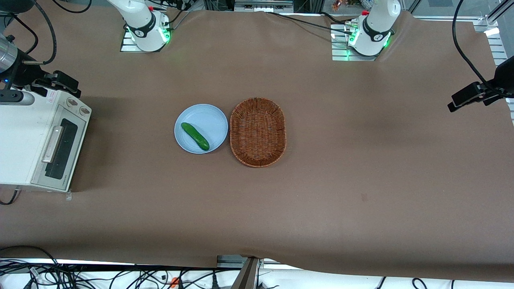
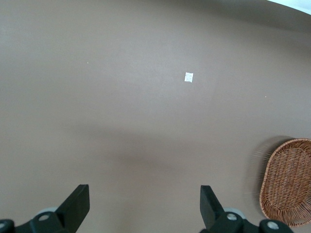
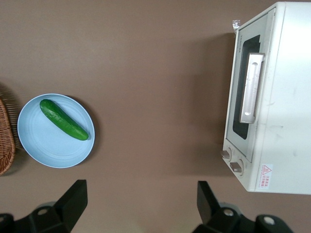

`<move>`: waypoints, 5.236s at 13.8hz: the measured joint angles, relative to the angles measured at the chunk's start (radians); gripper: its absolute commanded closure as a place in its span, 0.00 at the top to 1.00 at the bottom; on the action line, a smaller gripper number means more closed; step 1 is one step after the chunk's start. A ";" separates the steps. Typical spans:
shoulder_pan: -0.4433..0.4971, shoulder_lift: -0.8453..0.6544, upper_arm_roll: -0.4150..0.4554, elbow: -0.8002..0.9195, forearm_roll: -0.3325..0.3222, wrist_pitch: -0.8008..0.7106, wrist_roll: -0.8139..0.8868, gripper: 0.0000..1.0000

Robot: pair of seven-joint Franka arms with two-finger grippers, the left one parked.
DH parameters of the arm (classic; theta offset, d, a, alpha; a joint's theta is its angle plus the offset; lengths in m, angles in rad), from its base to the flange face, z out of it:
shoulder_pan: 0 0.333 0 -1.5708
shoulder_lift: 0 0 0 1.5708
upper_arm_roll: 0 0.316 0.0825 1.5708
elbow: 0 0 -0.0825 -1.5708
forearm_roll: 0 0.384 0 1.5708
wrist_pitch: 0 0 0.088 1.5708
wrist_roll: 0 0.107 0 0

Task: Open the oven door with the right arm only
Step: 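Move the right gripper toward the white toaster oven's door handle, then lower the right gripper onto the silver handle and close on it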

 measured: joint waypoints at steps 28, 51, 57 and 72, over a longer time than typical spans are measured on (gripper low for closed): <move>-0.012 0.050 0.006 0.009 0.006 -0.032 0.006 1.00; -0.001 0.109 0.009 0.031 -0.098 -0.102 -0.010 0.00; 0.007 0.186 0.011 0.031 -0.256 -0.090 -0.010 0.00; 0.086 0.377 -0.070 -0.127 -0.732 0.180 0.340 0.00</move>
